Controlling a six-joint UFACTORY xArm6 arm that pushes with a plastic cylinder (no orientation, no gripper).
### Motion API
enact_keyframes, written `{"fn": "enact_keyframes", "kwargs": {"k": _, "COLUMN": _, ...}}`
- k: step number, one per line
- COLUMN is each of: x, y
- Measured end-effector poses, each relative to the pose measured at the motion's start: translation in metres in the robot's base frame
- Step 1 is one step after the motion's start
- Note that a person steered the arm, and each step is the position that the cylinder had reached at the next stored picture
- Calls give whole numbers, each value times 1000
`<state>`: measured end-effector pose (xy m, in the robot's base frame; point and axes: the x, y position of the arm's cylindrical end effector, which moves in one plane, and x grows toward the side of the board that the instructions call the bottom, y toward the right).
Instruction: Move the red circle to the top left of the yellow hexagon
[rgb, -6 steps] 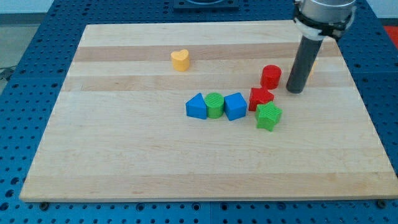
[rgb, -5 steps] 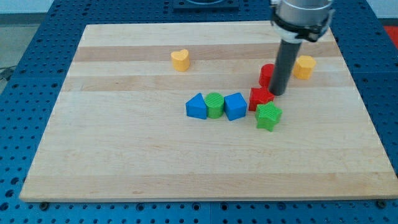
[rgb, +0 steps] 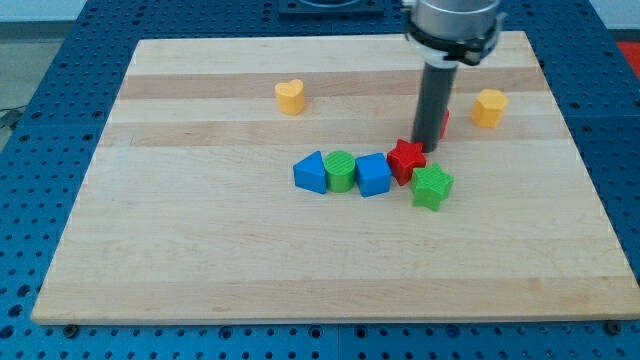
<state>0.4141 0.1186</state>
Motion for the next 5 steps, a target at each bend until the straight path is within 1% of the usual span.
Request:
{"fn": "enact_keyframes", "kwargs": {"k": 1, "x": 1, "y": 1}}
{"fn": "enact_keyframes", "kwargs": {"k": 2, "x": -10, "y": 14}}
{"fn": "enact_keyframes", "kwargs": {"k": 3, "x": -43, "y": 14}}
{"fn": "enact_keyframes", "kwargs": {"k": 4, "x": -42, "y": 14}}
{"fn": "enact_keyframes", "kwargs": {"k": 5, "x": -31, "y": 25}}
